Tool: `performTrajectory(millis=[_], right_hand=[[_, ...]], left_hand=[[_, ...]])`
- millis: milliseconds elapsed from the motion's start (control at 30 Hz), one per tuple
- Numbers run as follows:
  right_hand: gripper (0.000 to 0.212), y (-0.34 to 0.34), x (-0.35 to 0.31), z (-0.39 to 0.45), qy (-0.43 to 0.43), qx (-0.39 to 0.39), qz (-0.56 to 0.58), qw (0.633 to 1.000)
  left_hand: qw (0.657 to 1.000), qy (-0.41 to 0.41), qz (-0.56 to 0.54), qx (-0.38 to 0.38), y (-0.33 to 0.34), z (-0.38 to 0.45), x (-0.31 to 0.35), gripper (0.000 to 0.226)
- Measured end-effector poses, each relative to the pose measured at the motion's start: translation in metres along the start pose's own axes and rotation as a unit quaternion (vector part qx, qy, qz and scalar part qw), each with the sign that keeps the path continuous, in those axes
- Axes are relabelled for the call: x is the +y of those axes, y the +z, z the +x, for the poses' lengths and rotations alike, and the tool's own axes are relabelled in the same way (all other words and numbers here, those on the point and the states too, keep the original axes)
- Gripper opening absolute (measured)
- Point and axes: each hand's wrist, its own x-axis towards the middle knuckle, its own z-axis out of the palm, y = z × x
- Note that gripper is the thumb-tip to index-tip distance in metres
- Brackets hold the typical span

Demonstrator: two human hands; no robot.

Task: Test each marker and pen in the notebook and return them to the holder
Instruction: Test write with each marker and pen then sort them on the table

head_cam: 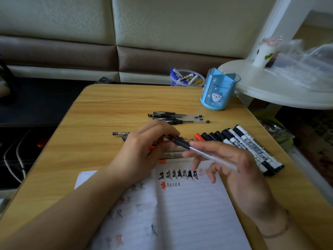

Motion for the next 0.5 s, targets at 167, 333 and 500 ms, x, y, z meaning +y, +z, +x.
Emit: performTrajectory(millis=[167, 333, 500], right_hand=[[0.047, -0.015, -0.016, -0.004, 0.035, -0.081, -0.013, 0.996], [0.02, -0.017, -0.02, -0.002, 0.083, -0.072, -0.078, 0.991], [0.022, -0.017, -0.023, -0.002, 0.113, -0.047, -0.146, 0.982]], left_hand=[[0.999, 0.029, 0.032, 0.009, -0.001, -0.002, 0.002, 0.02], [0.998, 0.051, 0.048, -0.001, -0.001, -0.002, 0.004, 0.017], [0.996, 0.076, 0.051, 0.021, 0.001, -0.001, 0.006, 0.038]])
